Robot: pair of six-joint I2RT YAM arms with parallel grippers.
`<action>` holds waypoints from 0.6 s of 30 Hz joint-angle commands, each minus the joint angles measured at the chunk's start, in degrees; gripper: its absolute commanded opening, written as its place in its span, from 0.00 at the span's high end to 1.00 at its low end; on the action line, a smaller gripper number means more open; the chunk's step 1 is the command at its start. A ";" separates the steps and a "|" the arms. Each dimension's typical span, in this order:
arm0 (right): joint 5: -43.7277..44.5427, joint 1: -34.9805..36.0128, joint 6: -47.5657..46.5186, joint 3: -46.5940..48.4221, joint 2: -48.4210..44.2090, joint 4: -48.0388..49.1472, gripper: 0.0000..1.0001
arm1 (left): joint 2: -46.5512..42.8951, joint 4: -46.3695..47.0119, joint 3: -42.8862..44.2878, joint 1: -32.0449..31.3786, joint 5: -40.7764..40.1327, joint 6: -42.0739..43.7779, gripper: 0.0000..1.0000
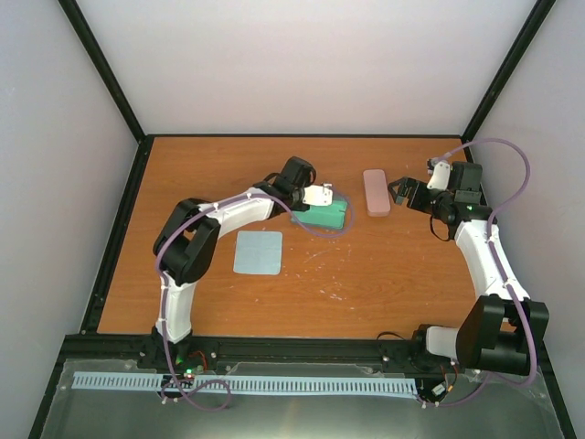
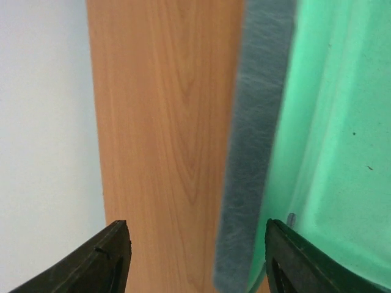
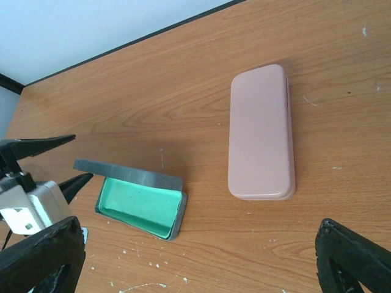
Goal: Organize the sunglasses
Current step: Place the sunglasses case at the center of the board.
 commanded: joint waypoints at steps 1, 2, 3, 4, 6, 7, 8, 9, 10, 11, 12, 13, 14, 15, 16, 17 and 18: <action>-1.94 0.12 -0.58 -0.23 -1.75 0.50 0.00 | -5.72 0.43 1.37 -0.23 0.21 -4.73 0.39; -2.28 0.23 -0.62 -0.35 -1.90 0.50 0.00 | -6.78 -0.10 1.51 -0.22 0.21 -6.26 0.38; -2.73 0.57 -0.71 -0.34 -2.09 0.51 0.00 | -7.79 -0.85 1.79 -0.26 0.09 -8.14 0.38; -2.74 1.37 -0.79 -0.40 -2.27 0.39 0.00 | -8.78 -2.10 2.44 -0.22 0.14 -10.36 0.38; -2.15 4.67 -0.89 -0.06 -2.47 -0.48 0.00 | -10.78 -6.33 4.92 0.19 1.50 -17.20 0.37; -1.58 6.82 -0.66 0.41 -2.37 -1.19 0.01 | -11.75 -9.83 6.76 0.71 3.32 -21.27 0.37; -1.13 9.30 -0.15 0.95 -2.13 -1.94 0.01 | -12.92 -13.59 9.54 1.67 6.19 -25.72 0.37; -0.71 11.97 0.57 1.51 -1.70 -2.89 0.02 | -13.74 -17.28 11.20 3.25 10.33 -29.80 0.37; 0.15 15.02 1.06 2.07 -1.16 -3.45 0.03 | -14.73 -20.73 12.27 5.13 14.81 -33.96 0.37; 0.95 17.94 2.30 2.55 -0.49 -4.00 0.05 | -15.64 -23.67 12.68 7.77 21.09 -36.95 0.37; 1.60 21.36 3.33 2.86 0.29 -4.14 0.09 | -16.94 -25.56 11.66 10.55 26.17 -39.69 0.37; 2.94 25.08 4.34 3.38 1.11 -4.46 0.13 | -18.24 -26.51 9.81 13.32 31.30 -41.47 0.38; 5.47 28.41 5.21 4.23 2.33 -5.03 0.22 | -19.40 -27.66 7.72 16.33 36.83 -41.96 0.38; 6.88 31.47 6.06 5.36 3.85 -5.74 0.30 | -20.53 -27.78 5.15 18.96 40.90 -42.76 0.39; 8.29 33.99 6.82 6.77 5.88 -6.95 0.38 | -21.43 -27.78 2.60 22.48 44.82 -43.36 0.40; 9.76 36.47 7.46 8.85 8.21 -8.60 0.42 | -21.86 -28.46 0.57 25.01 48.51 -42.97 0.41; 11.37 38.59 7.64 11.20 10.73 -10.60 0.42 | -22.09 -29.15 -1.05 27.06 51.37 -42.54 0.43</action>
